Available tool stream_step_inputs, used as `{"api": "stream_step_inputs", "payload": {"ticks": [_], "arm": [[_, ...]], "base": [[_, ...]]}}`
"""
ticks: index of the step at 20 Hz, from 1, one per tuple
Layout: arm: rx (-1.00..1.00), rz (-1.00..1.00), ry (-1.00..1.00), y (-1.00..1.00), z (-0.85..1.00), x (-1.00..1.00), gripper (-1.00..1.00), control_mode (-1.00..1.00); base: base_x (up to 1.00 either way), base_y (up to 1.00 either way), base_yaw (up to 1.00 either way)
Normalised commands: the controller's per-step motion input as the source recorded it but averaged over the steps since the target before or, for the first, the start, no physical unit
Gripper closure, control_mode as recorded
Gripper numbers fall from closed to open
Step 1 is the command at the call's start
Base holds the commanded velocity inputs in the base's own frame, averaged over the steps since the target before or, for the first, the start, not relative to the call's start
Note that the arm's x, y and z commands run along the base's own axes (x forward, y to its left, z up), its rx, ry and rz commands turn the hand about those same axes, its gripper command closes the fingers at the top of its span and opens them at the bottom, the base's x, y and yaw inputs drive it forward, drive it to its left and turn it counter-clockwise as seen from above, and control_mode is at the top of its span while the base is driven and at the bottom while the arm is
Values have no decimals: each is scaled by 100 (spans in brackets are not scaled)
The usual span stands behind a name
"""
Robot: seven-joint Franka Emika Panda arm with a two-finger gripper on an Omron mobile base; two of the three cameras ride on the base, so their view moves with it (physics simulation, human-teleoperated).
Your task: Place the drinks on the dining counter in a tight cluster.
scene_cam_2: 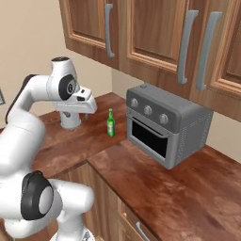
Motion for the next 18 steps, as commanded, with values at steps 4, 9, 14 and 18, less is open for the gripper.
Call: {"api": "stream_step_inputs", "payload": {"ticks": [4, 9, 14, 18], "arm": [[-1, -11, 0, -9, 5, 58, -100, -100], [0, -18, -6, -14, 1, 50, -100, -100], [0, -19, -9, -2, -3, 32, -100, -100], [3, -15, -15, -1, -13, 8, -100, -100]], "base": [[0, 0, 0], [0, 0, 0], [0, 0, 0], [0, 0, 0]]}}
